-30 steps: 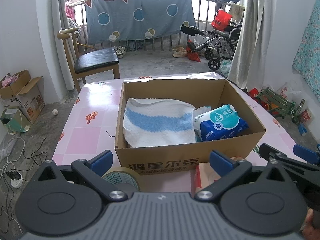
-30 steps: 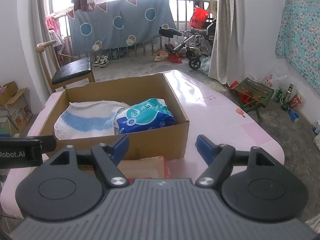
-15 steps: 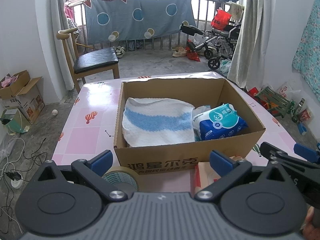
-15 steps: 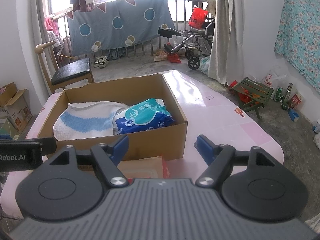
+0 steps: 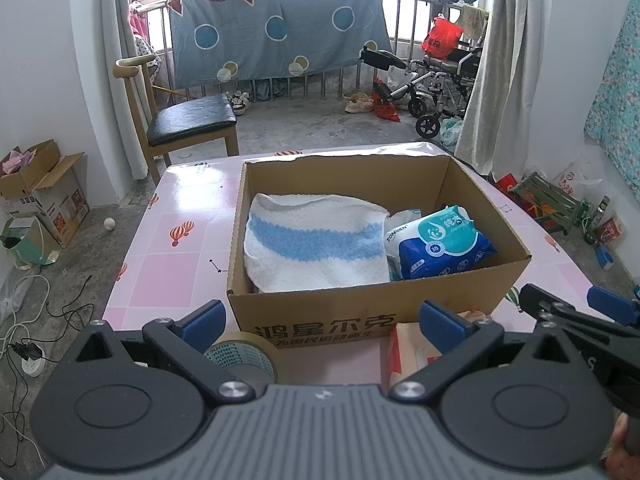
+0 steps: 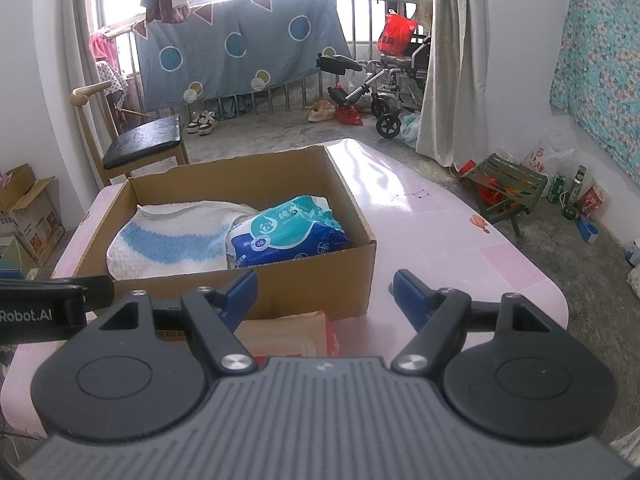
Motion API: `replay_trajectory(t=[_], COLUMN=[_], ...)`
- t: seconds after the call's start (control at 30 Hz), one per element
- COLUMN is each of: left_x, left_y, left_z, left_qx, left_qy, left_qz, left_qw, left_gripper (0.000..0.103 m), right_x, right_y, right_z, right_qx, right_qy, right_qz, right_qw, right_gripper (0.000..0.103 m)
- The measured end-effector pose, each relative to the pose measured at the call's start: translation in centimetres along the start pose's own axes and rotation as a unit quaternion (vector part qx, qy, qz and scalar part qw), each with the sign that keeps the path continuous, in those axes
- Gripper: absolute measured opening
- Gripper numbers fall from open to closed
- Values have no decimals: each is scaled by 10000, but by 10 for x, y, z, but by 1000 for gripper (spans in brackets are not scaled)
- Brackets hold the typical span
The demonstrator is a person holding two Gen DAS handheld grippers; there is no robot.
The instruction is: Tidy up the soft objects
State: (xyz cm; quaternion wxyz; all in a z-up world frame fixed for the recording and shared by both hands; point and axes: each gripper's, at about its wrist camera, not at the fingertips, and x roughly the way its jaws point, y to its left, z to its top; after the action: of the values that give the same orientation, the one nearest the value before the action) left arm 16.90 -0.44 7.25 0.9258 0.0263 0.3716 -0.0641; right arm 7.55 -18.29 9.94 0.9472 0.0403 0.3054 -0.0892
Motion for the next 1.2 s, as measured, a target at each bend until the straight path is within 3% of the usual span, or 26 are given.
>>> replay_trajectory(t=[1.2], left_x=[2], left_y=[6], left_z=[1], left_qx=[-103], left_qy=[37], left_qz=[62], left_qw=[9999], left_gripper=[103], right_x=[2], right_y=[-3], right_z=[0], right_qx=[25], right_qy=[42], right_qz=[-23], right_qw=[10000], right_gripper=[75])
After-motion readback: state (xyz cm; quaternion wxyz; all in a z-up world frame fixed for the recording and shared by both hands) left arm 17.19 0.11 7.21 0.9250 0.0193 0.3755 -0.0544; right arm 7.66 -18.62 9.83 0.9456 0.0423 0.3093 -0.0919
